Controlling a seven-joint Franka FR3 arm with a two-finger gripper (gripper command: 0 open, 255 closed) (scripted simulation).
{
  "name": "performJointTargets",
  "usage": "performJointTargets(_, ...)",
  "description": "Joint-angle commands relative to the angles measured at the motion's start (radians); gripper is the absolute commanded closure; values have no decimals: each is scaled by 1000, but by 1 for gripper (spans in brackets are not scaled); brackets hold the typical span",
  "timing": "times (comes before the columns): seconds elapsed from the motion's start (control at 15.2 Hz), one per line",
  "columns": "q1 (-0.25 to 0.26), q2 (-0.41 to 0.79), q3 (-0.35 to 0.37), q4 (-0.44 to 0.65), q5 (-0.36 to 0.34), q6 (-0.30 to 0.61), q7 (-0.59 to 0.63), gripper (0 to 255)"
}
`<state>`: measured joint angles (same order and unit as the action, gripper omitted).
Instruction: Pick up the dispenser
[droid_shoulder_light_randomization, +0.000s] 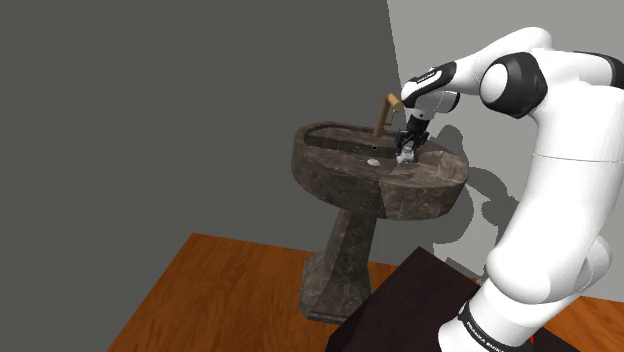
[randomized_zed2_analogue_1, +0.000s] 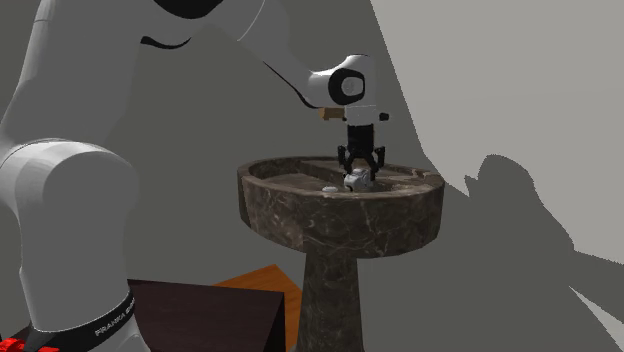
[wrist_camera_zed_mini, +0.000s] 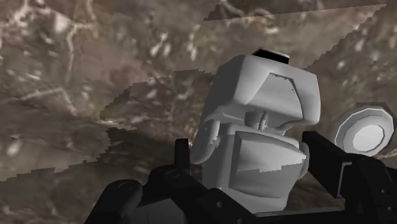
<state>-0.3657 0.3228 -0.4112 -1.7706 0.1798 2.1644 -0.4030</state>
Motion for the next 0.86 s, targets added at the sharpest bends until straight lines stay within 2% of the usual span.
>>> performJointTargets(0.0,2,-11,-3,15,-7,-25,5,255)
performJointTargets(0.66,4,-48,-11,102,-31,-145,23,255)
performJointTargets(0.79,4,-48,-11,104,-31,-147,23,255)
